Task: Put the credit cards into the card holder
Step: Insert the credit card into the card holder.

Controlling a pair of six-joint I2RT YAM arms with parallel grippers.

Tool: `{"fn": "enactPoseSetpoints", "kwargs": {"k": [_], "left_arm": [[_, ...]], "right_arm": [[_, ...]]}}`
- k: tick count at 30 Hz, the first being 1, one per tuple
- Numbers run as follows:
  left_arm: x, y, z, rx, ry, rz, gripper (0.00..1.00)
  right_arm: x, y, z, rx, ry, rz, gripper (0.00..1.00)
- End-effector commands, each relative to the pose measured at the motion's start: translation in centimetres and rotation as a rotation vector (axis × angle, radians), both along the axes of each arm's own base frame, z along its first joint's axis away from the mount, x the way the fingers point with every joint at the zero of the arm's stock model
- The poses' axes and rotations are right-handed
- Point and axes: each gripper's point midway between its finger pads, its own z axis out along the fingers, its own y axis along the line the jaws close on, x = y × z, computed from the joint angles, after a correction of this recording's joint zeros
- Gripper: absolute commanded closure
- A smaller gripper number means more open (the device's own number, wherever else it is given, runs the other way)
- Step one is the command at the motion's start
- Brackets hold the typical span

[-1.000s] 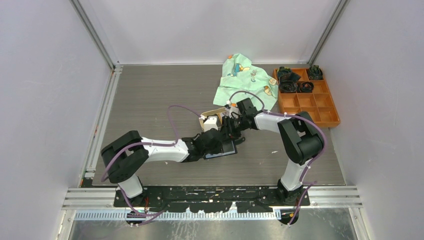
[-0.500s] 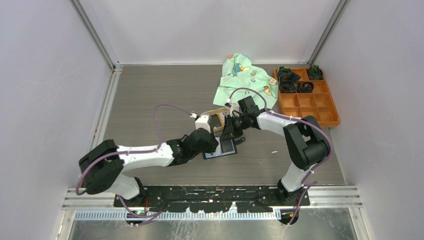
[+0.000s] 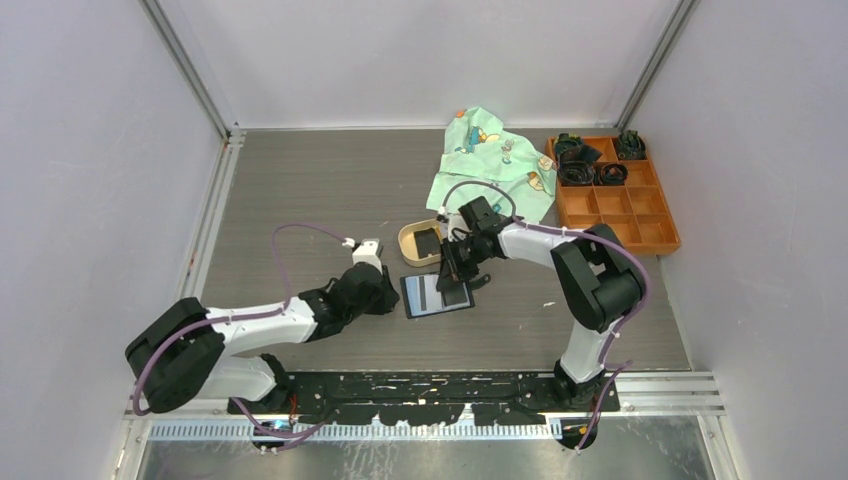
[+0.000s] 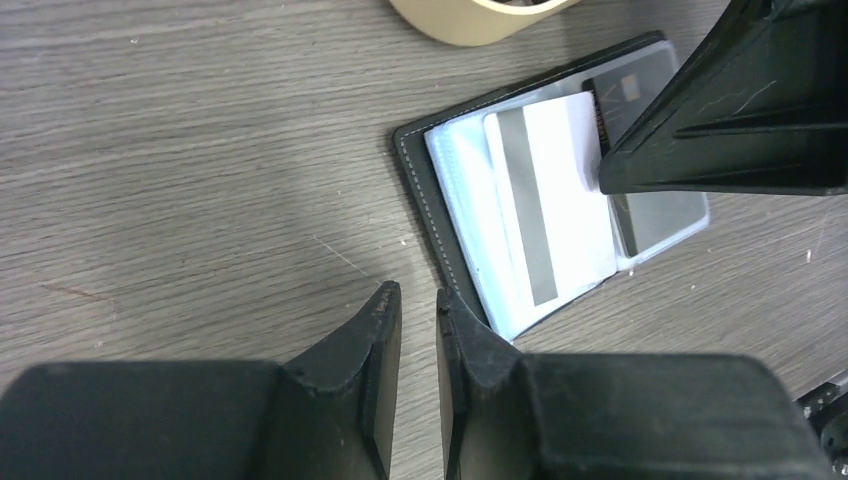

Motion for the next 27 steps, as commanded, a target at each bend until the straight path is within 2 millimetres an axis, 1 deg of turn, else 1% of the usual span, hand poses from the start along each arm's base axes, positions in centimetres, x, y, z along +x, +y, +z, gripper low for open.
{"fn": "enactPoseSetpoints", "kwargs": {"k": [1, 5, 8, 13, 15, 17, 20, 27], "left_arm": [[0.5, -0.6, -0.4, -0.023, 0.013, -0.028, 0.8], [0.3, -1.7, -1.4, -0.031, 0.055, -0.064, 0.81], [0.2, -2.1, -2.1, -0.029, 0.078, -0.079, 0.83], [0.3, -2.1, -2.3, -0.031, 0.086, -0.078, 0.83], [0.3, -1.9, -2.1, -0.032, 0.083, -0.076, 0.83], [0.4, -1.9, -1.9, -0.036, 0.078, -0.075, 0.83], [0.4, -1.8, -1.6, -0.039, 0.073, -0.077, 0.83], [0.3, -2.0, -1.2, -0.049, 0.073, -0.087, 0.83]], "right_arm": [[1.1, 0.6, -0.1, -0.034, -0.041, 0.016, 0.93], [1.0, 1.3, -0.6, -0.044, -0.026, 0.034, 0.94], [1.2, 2.0, -0.4, -0.022, -0.016, 0.043, 0.93], [0.9, 2.8, 0.9, 0.042, -0.018, 0.071, 0.93], [1.3, 2.6, 2.0, 0.043, -0.068, 0.077, 0.92], [1.6, 2.0, 2.5, 0.013, -0.12, 0.076, 0.92], [1.8, 1.0, 1.9, -0.043, -0.146, 0.069, 0.92], [1.7, 0.5, 0.0, -0.125, -0.119, 0.077, 0.93]]}}
